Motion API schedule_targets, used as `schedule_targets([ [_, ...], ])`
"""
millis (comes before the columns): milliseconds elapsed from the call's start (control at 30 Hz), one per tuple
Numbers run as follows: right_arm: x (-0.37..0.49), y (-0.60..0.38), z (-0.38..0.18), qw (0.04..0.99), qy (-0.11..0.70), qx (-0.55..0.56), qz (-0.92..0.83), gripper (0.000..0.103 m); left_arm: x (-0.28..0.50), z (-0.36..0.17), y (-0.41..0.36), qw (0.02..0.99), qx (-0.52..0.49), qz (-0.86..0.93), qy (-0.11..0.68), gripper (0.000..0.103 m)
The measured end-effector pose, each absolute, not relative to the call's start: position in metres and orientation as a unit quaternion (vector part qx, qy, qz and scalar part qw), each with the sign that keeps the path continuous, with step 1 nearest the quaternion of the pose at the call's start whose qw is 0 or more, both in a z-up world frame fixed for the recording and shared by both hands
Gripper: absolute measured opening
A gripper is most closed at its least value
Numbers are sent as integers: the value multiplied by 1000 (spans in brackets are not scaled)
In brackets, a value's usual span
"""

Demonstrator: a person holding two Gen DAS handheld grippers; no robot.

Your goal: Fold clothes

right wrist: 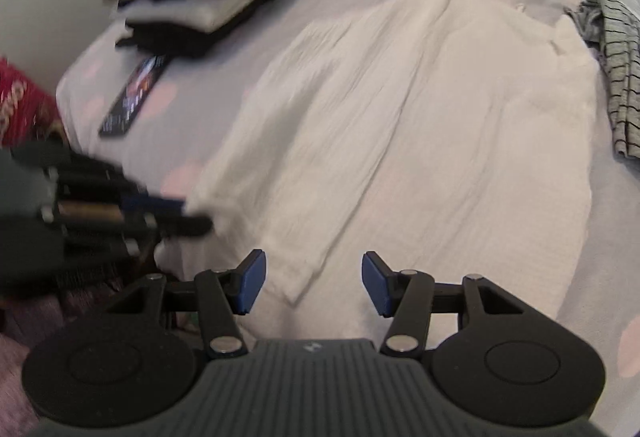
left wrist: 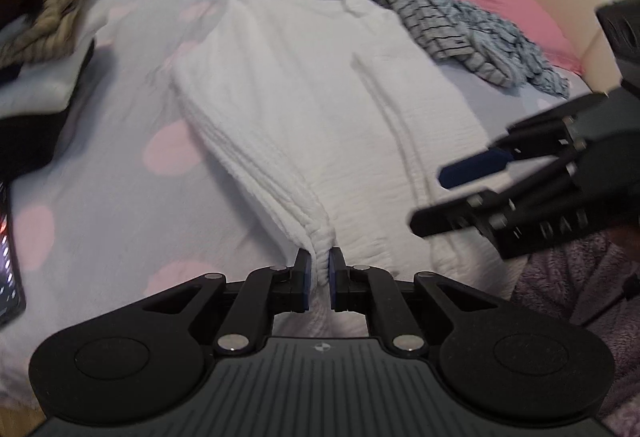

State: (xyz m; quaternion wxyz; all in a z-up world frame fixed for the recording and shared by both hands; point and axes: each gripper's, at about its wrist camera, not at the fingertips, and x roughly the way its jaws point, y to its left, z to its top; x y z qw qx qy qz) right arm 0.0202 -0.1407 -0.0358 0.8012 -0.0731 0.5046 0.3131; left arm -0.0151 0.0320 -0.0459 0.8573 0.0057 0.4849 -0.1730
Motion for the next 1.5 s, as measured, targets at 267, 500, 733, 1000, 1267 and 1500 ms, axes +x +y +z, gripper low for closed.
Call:
schedule_targets([
  [267,29,-133,-35,797,503,-35,332,56,-5,-53,-6,844,48,-221,486,6],
  [500,48,-128,-56,776,544,-20,319,47,-5,-58,-17,837,59,-240,489,6],
  [733,48,-131,-67,765,558,-14,321,16,-9,-63,-18,821,65,-257,506,7],
  [1000,54,-141,-77,777,559,-17,289,15,-23,-84,-17,758,34,-313,572,7],
  [1267,55,-144,-83,777,563,-24,279,15,-13,-59,12,785,44,-261,560,15],
  [1500,55,-147,-87,778,566,-29,272,15,26,-38,32,811,195,-230,501,18],
])
